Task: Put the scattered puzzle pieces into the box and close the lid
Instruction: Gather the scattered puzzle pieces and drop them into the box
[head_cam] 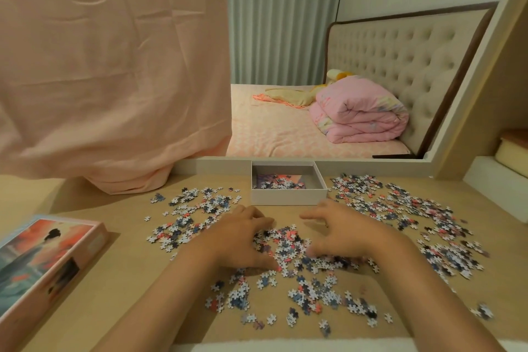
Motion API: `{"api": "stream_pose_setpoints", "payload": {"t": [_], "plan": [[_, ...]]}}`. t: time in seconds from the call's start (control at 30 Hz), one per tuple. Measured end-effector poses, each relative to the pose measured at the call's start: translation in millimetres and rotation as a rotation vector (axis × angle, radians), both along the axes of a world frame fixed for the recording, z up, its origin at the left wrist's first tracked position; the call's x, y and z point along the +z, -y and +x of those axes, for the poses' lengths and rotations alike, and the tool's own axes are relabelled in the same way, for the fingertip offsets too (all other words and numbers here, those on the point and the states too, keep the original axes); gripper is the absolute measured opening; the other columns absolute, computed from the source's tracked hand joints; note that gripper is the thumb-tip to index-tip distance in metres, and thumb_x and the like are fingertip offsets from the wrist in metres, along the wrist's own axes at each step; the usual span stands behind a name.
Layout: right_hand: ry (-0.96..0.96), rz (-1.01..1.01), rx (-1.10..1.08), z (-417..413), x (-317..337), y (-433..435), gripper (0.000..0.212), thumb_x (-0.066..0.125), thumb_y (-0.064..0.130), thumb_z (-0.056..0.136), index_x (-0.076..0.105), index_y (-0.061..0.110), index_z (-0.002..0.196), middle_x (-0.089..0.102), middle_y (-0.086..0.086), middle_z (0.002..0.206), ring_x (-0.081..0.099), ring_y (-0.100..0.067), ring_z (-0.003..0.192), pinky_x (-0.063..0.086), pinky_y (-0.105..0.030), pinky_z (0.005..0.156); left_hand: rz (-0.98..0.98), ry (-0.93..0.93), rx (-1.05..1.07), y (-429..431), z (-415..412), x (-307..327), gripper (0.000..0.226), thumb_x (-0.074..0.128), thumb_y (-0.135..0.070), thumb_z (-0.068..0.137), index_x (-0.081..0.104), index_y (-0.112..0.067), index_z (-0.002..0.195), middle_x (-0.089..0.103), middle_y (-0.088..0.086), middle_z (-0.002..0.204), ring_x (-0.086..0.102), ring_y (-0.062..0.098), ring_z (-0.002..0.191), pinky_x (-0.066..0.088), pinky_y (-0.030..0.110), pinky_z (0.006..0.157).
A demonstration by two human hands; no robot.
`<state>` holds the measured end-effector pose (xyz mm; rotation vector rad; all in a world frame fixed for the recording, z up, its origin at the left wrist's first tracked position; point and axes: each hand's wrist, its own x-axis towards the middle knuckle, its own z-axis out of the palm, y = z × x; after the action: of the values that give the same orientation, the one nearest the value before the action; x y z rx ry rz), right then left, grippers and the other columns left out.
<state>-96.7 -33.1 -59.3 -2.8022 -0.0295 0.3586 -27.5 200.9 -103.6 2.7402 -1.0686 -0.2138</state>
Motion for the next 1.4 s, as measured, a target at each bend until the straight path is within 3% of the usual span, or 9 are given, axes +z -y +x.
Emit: {"api": "stream_pose_setpoints", "payload": {"t": [0.1,0.27,0.43,0.53,0.7,0.83,1.07,1.2,1.4], "plan": [[-0.116,-0.118,-0.039,-2.0,-3.1,0.1,0.108,0.084,0.06,0.064,0.027,0.037,0.154,0.022,0.002,0.157,0.032,-0.026,0.142,0.035,-0.046,0.114,-0.04,0.036,-0.002,6.1,-3.3,-2.2,0.082,0.055,-0.077,0.076,0.034,-0.041,0.147,0.036,-0.012,0.137,0.027,0.011,0.129,0.033,0.036,0.109],[0.006,-0.005,0.018,6.8,-22.1,-14.5,0.086,0.077,0.063,0.071,0.042,0.04,0.147,0.04,0.003,0.134,0.041,-0.021,0.13,0.04,-0.043,0.109,-0.12,0.051,-0.001,9.4,-3.0,-4.4,0.064,0.058,-0.065,0.084,0.045,-0.039,0.141,0.042,-0.012,0.127,0.033,0.01,0.124,0.037,0.033,0.104],[0.066,-0.01,-0.019,8.7,-23.0,-19.5,0.096,0.07,0.071,0.073,0.032,0.033,0.153,0.033,0.003,0.141,0.028,-0.018,0.138,0.035,-0.042,0.113,-0.015,0.039,0.101,0.0,0.8,5.0,0.092,0.054,-0.081,0.072,0.03,-0.037,0.148,0.037,-0.01,0.134,0.033,0.013,0.127,0.038,0.038,0.105],[0.092,-0.072,0.021,10.4,-27.7,-30.6,0.093,0.063,0.076,0.074,0.035,0.033,0.151,0.034,0.004,0.136,0.027,-0.016,0.135,0.038,-0.041,0.11,0.074,0.012,0.122,-1.6,0.1,6.7,0.089,0.055,-0.078,0.074,0.029,-0.038,0.149,0.033,-0.007,0.136,0.029,0.014,0.131,0.038,0.04,0.106],[0.115,0.01,0.067,20.4,-33.5,-45.3,0.063,0.066,0.054,0.087,0.048,0.034,0.145,0.041,0.002,0.124,0.035,-0.018,0.128,0.038,-0.039,0.108,-0.037,0.027,0.06,7.3,0.4,1.5,0.059,0.058,-0.054,0.088,0.047,-0.032,0.141,0.043,-0.004,0.126,0.037,0.015,0.123,0.041,0.039,0.102],[0.181,0.048,0.065,24.9,-33.9,-53.2,0.037,0.067,0.034,0.093,0.064,0.027,0.13,0.056,-0.002,0.121,0.053,-0.022,0.115,0.045,-0.035,0.098,-0.154,0.037,0.074,10.9,3.5,-4.1,0.037,0.06,-0.037,0.092,0.062,-0.027,0.128,0.052,-0.002,0.112,0.049,0.018,0.11,0.046,0.035,0.094],[0.238,0.203,-0.063,28.6,-31.9,-48.7,0.013,0.076,0.029,0.086,0.077,0.027,0.1,0.072,0.005,0.096,0.065,-0.01,0.083,0.051,-0.023,0.073,-0.355,-0.024,0.107,10.6,8.5,-1.6,0.02,0.073,-0.028,0.086,0.072,-0.023,0.105,0.059,-0.012,0.089,0.057,0.007,0.081,0.041,0.015,0.067],[0.243,0.342,-0.147,36.2,-19.4,-41.0,0.006,0.077,0.023,0.086,0.075,0.026,0.089,0.068,0.008,0.074,0.06,-0.001,0.054,0.043,-0.014,0.051,-0.468,-0.12,0.151,14.3,21.2,6.7,0.015,0.075,-0.026,0.085,0.071,-0.026,0.099,0.065,-0.012,0.086,0.06,0.005,0.075,0.042,0.015,0.063],[0.442,0.386,-0.156,82.7,21.9,-28.9,0.006,0.075,0.016,0.086,0.078,0.019,0.09,0.068,0.009,0.077,0.059,-0.005,0.063,0.055,-0.033,0.072,-0.543,-0.054,0.131,33.7,65.7,49.6,0.01,0.075,-0.027,0.086,0.071,-0.024,0.095,0.06,-0.014,0.07,0.053,0.004,0.063,0.038,0.018,0.058]]}}
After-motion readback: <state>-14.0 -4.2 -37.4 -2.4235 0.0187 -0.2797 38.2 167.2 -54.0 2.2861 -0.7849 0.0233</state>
